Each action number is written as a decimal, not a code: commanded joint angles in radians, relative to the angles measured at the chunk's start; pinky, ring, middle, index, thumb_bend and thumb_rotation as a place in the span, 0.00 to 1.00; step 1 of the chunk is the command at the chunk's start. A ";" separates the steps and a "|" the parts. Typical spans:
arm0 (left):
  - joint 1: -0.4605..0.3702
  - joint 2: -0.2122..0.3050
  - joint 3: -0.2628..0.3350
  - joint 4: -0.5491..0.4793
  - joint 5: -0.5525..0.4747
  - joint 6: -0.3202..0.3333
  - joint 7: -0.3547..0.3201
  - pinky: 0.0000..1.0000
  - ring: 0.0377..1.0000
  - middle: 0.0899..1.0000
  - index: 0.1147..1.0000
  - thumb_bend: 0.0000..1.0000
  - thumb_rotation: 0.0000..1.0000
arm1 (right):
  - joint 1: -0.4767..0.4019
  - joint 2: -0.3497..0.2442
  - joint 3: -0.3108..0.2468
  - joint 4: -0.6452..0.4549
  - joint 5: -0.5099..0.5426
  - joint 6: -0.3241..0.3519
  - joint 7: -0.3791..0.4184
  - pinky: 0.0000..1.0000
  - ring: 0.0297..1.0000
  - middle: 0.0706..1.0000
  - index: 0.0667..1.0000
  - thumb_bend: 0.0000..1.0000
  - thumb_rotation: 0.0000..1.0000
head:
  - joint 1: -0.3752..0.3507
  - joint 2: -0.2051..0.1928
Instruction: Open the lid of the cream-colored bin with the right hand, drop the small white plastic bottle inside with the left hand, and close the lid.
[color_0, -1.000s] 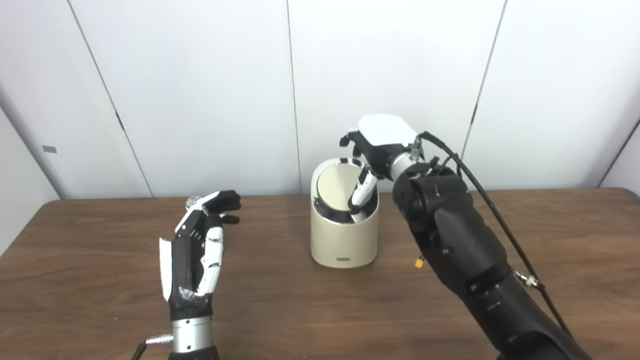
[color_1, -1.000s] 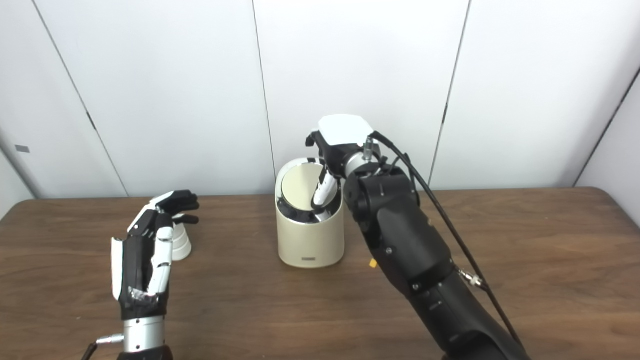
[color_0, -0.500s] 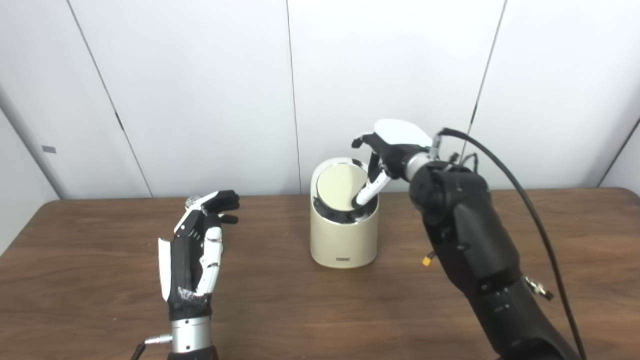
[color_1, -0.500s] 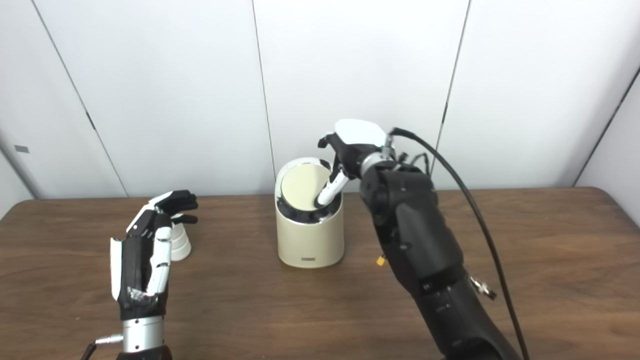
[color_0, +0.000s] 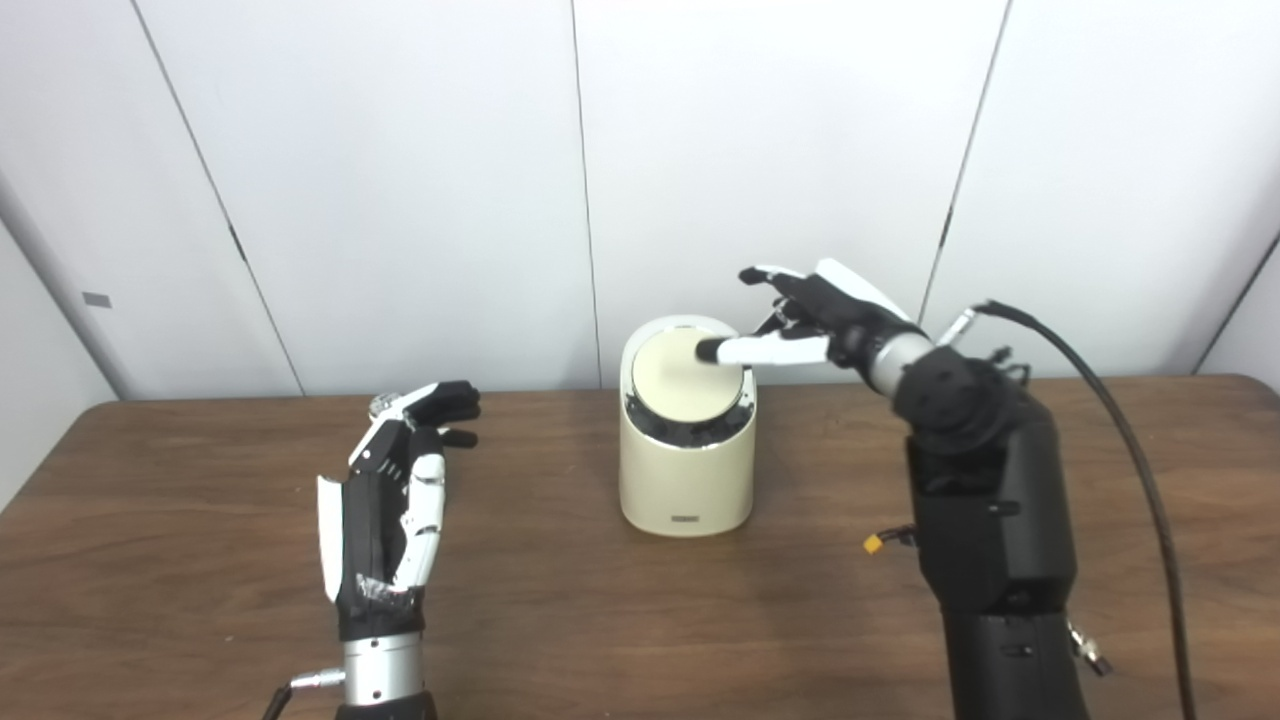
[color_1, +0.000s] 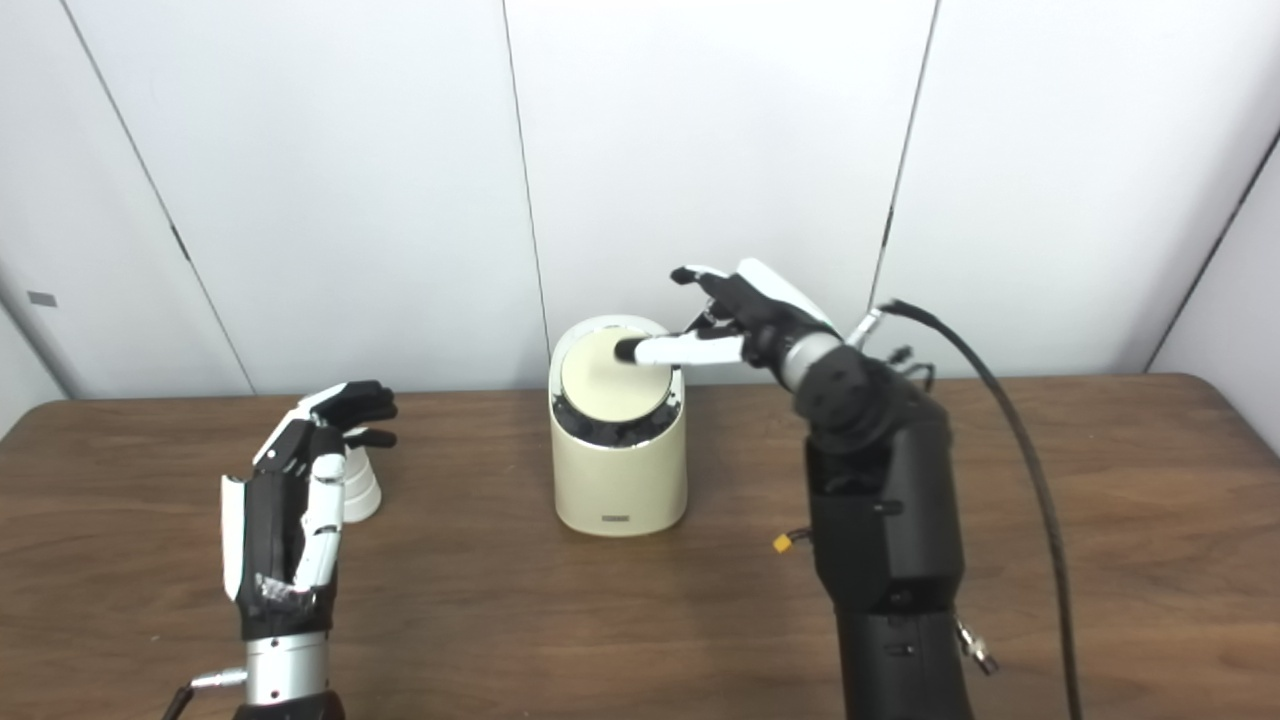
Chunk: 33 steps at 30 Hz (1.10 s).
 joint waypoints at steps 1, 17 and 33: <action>-0.037 0.002 -0.004 -0.021 0.010 -0.022 0.002 0.57 0.66 0.66 0.64 0.22 0.75 | -0.019 0.016 -0.055 -0.019 0.092 0.001 0.048 0.88 0.92 0.91 0.86 0.85 0.74 | 0.000 0.001; -0.034 0.000 -0.003 -0.028 -0.001 -0.016 -0.001 0.58 0.66 0.66 0.64 0.22 0.74 | 0.061 0.070 -0.218 -0.024 0.386 0.001 0.004 0.96 0.99 0.98 0.99 0.83 0.88 | 0.000 0.002; -0.037 0.003 -0.004 -0.023 0.002 -0.023 -0.001 0.57 0.66 0.66 0.64 0.22 0.72 | 0.077 -0.003 -0.057 -0.032 0.429 0.001 -0.122 0.95 0.97 0.96 0.96 0.79 0.75 | 0.002 0.000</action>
